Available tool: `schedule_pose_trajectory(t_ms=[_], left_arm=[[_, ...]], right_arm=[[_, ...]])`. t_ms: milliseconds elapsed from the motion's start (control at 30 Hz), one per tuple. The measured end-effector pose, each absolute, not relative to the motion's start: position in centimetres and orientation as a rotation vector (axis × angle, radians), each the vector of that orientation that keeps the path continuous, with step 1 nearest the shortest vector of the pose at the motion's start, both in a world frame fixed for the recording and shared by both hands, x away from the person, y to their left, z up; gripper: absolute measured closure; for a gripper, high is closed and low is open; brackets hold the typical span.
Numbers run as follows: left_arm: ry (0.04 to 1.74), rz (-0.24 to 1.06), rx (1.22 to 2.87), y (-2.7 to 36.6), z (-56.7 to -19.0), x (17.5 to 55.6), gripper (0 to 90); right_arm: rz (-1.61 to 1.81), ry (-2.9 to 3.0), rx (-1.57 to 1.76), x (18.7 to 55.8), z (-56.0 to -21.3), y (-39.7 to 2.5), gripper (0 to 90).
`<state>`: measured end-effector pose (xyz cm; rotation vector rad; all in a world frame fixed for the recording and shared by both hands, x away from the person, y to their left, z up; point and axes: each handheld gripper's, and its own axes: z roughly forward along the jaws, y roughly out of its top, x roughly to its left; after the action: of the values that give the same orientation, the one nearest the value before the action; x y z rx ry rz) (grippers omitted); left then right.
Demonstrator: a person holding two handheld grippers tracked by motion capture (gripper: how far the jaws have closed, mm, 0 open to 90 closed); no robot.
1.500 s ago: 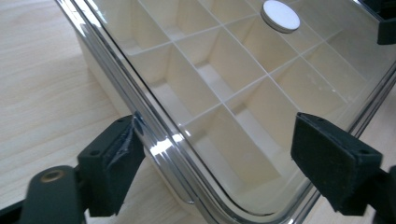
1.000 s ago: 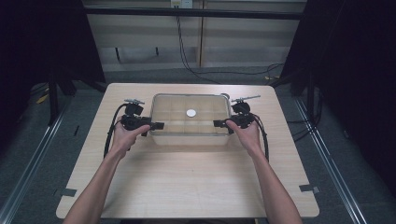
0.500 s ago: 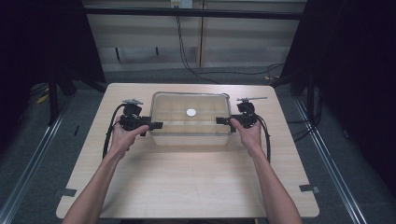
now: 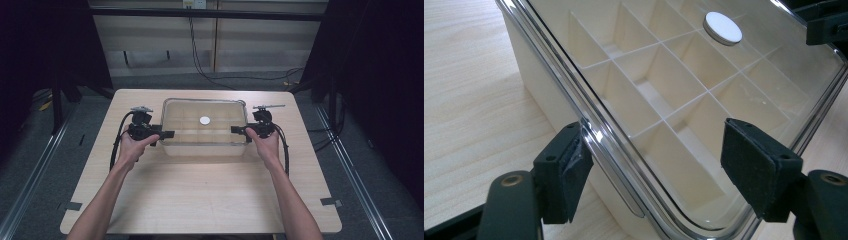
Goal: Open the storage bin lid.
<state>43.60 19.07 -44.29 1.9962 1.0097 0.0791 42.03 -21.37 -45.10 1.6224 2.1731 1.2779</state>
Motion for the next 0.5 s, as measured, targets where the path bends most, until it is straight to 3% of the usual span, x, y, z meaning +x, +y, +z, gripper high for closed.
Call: schedule_pose_trajectory(t_ms=[367,500], left_arm=[[1.000,0.072,1.995,18.9,-44.3,43.4,28.4],[0.993,0.095,1.998,18.9,-44.3,43.3,32.5]], right_arm=[[1.210,2.186,1.621,41.7,-44.7,-21.2,19.4],[1.234,2.145,1.621,41.6,-44.0,-21.3,18.7]])
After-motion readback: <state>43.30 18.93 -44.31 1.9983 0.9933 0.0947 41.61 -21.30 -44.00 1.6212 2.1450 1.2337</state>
